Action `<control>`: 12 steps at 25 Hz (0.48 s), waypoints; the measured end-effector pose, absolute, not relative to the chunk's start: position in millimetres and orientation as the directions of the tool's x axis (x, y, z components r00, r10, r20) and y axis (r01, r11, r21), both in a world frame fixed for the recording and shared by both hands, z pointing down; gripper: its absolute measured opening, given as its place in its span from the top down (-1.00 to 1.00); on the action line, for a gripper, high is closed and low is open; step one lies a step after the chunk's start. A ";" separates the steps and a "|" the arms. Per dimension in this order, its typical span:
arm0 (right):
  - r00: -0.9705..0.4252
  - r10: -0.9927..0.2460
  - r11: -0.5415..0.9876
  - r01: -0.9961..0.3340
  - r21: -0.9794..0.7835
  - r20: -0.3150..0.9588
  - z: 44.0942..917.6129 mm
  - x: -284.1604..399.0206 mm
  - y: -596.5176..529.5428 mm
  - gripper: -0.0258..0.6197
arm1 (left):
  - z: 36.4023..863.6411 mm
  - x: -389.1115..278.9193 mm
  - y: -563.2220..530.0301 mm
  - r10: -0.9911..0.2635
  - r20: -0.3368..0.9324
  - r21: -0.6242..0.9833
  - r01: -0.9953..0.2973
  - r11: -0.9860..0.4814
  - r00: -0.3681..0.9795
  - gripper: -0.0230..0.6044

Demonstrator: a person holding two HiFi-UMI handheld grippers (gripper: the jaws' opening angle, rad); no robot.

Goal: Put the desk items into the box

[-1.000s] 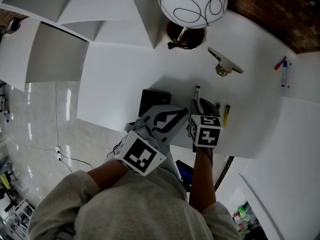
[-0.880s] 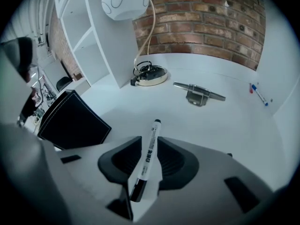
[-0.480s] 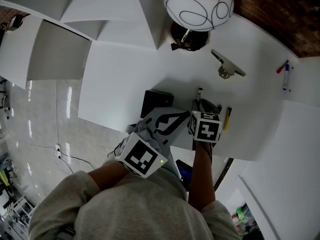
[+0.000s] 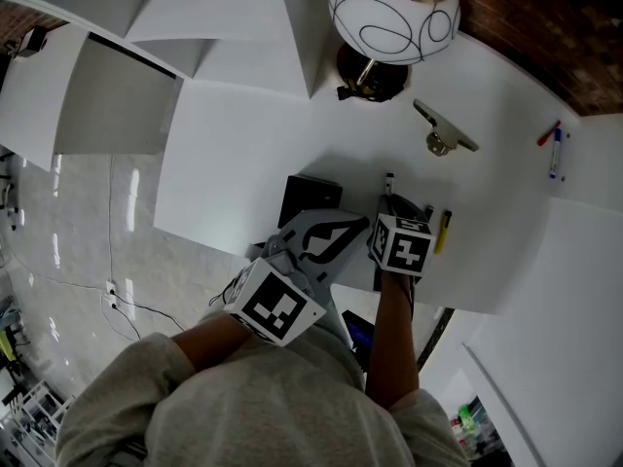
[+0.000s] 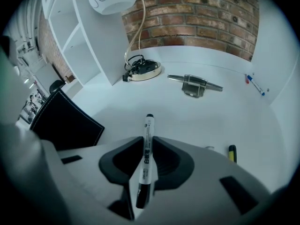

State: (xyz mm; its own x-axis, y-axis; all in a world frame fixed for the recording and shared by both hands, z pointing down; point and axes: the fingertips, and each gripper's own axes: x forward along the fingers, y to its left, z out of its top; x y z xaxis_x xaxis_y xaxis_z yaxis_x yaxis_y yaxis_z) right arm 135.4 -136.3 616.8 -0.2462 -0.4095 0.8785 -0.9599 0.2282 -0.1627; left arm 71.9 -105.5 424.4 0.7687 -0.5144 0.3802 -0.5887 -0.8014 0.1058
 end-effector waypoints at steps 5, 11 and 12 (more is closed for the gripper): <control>-0.245 -0.435 0.237 -0.959 -0.152 0.867 606.1 132.2 -134.3 0.68 | 419.2 70.2 -100.0 -0.521 0.370 0.112 -0.593 -0.797 0.770 0.90; -0.240 -0.479 0.238 -0.961 -0.138 0.845 589.9 132.2 -131.0 0.68 | 413.6 69.6 -92.1 -0.523 0.357 0.103 -0.589 -0.801 0.774 0.91; -0.239 -0.492 0.241 -0.961 -0.133 0.837 586.3 131.8 -130.8 0.68 | 413.3 69.2 -90.2 -0.523 0.360 0.101 -0.589 -0.802 0.773 0.91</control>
State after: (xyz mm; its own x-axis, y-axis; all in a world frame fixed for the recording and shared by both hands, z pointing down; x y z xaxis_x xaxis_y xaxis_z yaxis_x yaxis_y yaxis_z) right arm 131.8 -130.8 586.3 -0.2387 -0.4921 0.8372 -0.9615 0.2409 -0.1326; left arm 69.2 -90.2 413.3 0.7730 -0.5225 0.3598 -0.5889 -0.8019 0.1006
